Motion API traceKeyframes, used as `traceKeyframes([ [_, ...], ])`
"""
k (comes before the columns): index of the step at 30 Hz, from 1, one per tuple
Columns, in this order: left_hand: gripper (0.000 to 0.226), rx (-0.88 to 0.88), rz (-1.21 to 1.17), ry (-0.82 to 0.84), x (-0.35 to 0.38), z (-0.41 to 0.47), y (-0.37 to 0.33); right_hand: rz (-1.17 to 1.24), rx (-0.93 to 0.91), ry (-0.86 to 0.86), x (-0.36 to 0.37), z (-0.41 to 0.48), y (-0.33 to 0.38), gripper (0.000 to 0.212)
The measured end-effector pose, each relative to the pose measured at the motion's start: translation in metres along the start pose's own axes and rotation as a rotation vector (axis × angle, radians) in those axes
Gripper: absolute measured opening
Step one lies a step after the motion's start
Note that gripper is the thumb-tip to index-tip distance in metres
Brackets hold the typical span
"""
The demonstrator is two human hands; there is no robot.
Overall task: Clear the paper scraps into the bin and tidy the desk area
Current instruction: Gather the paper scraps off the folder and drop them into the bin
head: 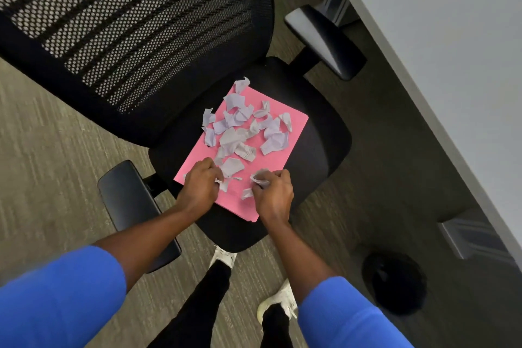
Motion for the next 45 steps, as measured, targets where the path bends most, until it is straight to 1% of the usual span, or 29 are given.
traceKeyframes([
  [5,0.026,-0.103,-0.099,-0.078,-0.01,0.001,-0.006,0.068,0.08,-0.025,-0.019,-0.017,-0.019,0.019],
  [8,0.024,-0.14,-0.103,-0.088,-0.009,-0.002,-0.013,0.106,0.127,-0.055,-0.033,-0.033,-0.033,0.016],
  [12,0.024,-0.111,-0.121,-0.046,0.004,-0.011,-0.04,0.139,0.18,-0.11,-0.056,-0.056,-0.061,0.013],
  [17,0.025,-0.032,-0.119,0.026,0.037,-0.024,-0.1,0.169,0.247,-0.195,-0.09,-0.083,-0.112,0.012],
  [26,0.018,0.167,-0.113,0.255,0.144,-0.063,-0.231,0.204,0.4,-0.372,-0.16,-0.127,-0.233,0.014],
  [31,0.016,0.238,-0.087,0.353,0.213,-0.089,-0.291,0.211,0.491,-0.443,-0.192,-0.149,-0.31,0.017],
  [36,0.013,0.229,-0.06,0.424,0.284,-0.107,-0.343,0.225,0.596,-0.479,-0.214,-0.156,-0.384,0.018],
  [39,0.014,0.2,-0.047,0.459,0.329,-0.113,-0.369,0.199,0.639,-0.485,-0.221,-0.148,-0.427,0.03],
  [41,0.017,0.208,-0.047,0.495,0.36,-0.113,-0.386,0.245,0.641,-0.504,-0.224,-0.139,-0.456,0.038],
  [43,0.019,0.23,-0.081,0.531,0.389,-0.113,-0.402,0.259,0.675,-0.459,-0.226,-0.13,-0.484,0.045],
  [44,0.021,0.234,-0.075,0.544,0.404,-0.112,-0.408,0.246,0.675,-0.455,-0.227,-0.127,-0.497,0.043],
  [45,0.023,0.23,-0.047,0.549,0.418,-0.111,-0.413,0.239,0.659,-0.473,-0.229,-0.123,-0.51,0.036],
])
Point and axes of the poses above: each hand's wrist, its own z-axis towards the middle knuckle, its own x-axis out of the palm, y = z × x, the point moved 3 cm from there along z, towards the middle knuckle
